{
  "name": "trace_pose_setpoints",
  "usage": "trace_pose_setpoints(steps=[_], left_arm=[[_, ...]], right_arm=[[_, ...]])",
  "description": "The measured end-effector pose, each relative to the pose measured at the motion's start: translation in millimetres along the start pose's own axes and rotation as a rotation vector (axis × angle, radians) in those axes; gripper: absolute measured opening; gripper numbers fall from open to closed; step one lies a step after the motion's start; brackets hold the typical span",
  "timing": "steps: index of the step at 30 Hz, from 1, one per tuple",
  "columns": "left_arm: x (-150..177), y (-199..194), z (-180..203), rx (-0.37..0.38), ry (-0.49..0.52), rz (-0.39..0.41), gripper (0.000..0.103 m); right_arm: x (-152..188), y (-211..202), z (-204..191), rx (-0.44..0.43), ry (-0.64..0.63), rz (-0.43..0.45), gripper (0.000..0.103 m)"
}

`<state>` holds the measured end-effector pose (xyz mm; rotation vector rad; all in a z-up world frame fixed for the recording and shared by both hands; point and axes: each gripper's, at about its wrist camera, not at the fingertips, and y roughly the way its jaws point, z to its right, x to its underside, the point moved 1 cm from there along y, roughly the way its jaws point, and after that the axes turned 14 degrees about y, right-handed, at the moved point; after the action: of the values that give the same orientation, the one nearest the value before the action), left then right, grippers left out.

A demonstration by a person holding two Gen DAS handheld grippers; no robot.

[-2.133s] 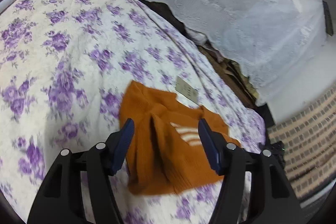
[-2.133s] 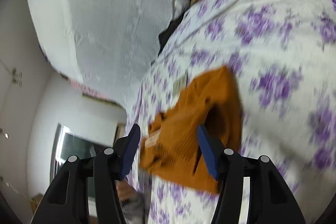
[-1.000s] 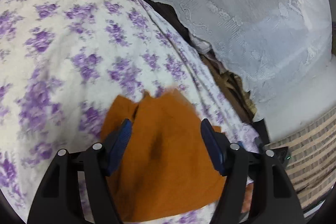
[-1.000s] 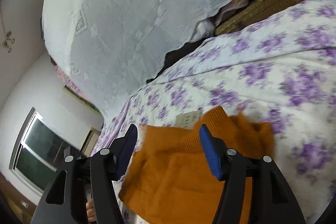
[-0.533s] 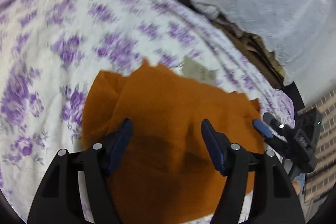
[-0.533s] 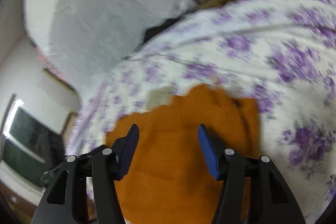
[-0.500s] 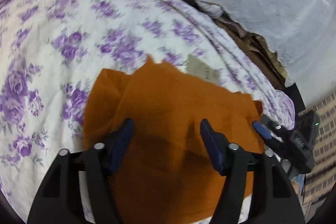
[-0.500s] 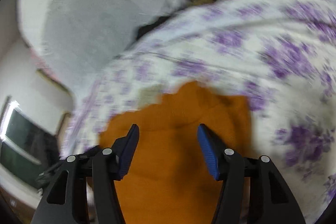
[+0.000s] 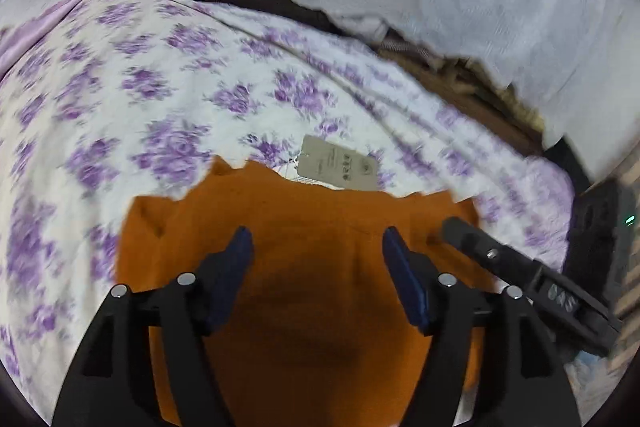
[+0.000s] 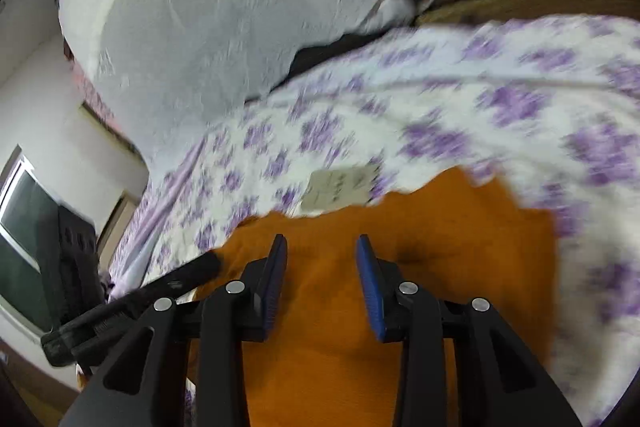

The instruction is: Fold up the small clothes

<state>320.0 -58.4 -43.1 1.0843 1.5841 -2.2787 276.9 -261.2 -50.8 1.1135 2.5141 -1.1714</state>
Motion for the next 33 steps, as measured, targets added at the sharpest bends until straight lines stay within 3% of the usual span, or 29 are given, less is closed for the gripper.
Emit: trace_pose_setpoints(steps=[1,2,4,5,7,10,13,14,18,22,25,30,33], left_arm=[[0,12,-2,-0.028,-0.002,-0.025,0.066],[3,27,-7,-0.067,-0.008,-0.058,0.066],[11,43,-16,-0.119,0.015,-0.073,0.066],[11,41,-13,-0.139,0.034,-0.068,0.066],[13,38,-6,-0.211,0.071,-0.056,0.067],[21,16,-1,-0.235,0.087,-0.003,0.065],[36,-12,-1,-0.194,0.072,0.069,0.076],[40,-19,0,-0.174,0.07,0.081,0.082],[53,-15,8,-0.187,0.09,0.025,0.084],[63,-8,19,-0.264,0.155,-0.025,0.086],[70,-10,27,-0.349,0.192,-0.023,0.094],[81,-20,29,-0.382,0.206,-0.019,0.095],[86,-23,35,-0.419,0.226,-0.019,0.095]], right_arm=[[0,10,3,0.019,0.011,-0.017,0.035],[1,20,10,0.048,0.025,-0.032,0.027],[1,31,25,0.103,0.005,-0.031,0.0],[0,30,28,0.125,-0.01,-0.024,0.0],[-2,24,34,0.089,0.03,-0.026,0.0],[7,4,31,0.104,0.002,0.047,0.01],[25,-18,17,0.082,-0.081,0.1,0.029],[29,-23,14,0.074,-0.097,0.106,0.03],[51,-26,1,0.076,-0.141,0.071,0.031],[69,-19,6,0.158,-0.174,0.046,0.031],[75,-24,5,0.18,-0.191,0.063,0.031],[92,-40,6,0.22,-0.217,0.103,0.032],[109,-44,0,0.279,-0.29,0.101,0.042]])
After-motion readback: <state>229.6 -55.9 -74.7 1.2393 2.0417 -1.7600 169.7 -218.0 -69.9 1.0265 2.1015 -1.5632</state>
